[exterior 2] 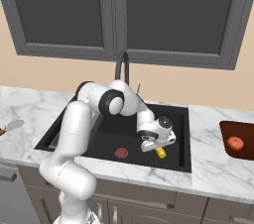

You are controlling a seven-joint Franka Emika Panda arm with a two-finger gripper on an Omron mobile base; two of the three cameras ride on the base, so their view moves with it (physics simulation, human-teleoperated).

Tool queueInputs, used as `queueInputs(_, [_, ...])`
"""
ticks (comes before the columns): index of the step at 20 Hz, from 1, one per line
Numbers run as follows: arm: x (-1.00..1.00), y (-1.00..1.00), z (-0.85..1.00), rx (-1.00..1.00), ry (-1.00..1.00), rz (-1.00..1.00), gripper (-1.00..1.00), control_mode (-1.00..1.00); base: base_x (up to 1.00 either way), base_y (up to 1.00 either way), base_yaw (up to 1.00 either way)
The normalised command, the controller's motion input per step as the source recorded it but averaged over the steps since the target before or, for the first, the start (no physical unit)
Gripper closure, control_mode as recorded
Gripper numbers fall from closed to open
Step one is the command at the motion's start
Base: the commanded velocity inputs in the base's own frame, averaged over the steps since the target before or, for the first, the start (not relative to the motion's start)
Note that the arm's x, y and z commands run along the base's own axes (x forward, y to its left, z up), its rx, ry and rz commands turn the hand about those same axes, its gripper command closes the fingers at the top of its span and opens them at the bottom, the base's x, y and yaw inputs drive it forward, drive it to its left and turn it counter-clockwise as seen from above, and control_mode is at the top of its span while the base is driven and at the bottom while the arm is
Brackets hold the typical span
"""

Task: Pick up all produce items and place them in the sink. Turn on the sink faucet to wash them. Then turn the sink off and put them in the tray.

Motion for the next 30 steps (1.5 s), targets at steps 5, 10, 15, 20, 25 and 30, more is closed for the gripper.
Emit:
queueInputs(5, [0.02,0.0,-0.1,0.0,0.01,0.0,-1.0,-1.0,0.0,0.0,0.0])
queueInputs(10, [0.08,0.0,-0.06,0.0,0.01,0.0,-1.0,-1.0,0.0,0.0,0.0])
queueInputs(15, [0.11,0.0,-0.05,0.0,0.0,0.0,-1.0,-1.0,0.0,0.0,0.0])
queueInputs(20, [0.16,0.0,-0.08,0.0,0.0,0.0,-1.0,-1.0,0.0,0.0,0.0])
queueInputs(25, [0.13,0.0,-0.15,-0.01,0.0,0.0,-1.0,-1.0,0.0,0.0,0.0])
queueInputs(30, [0.13,-0.03,-0.16,-0.01,0.0,0.0,-1.0,-1.0,0.0,0.0,0.0])
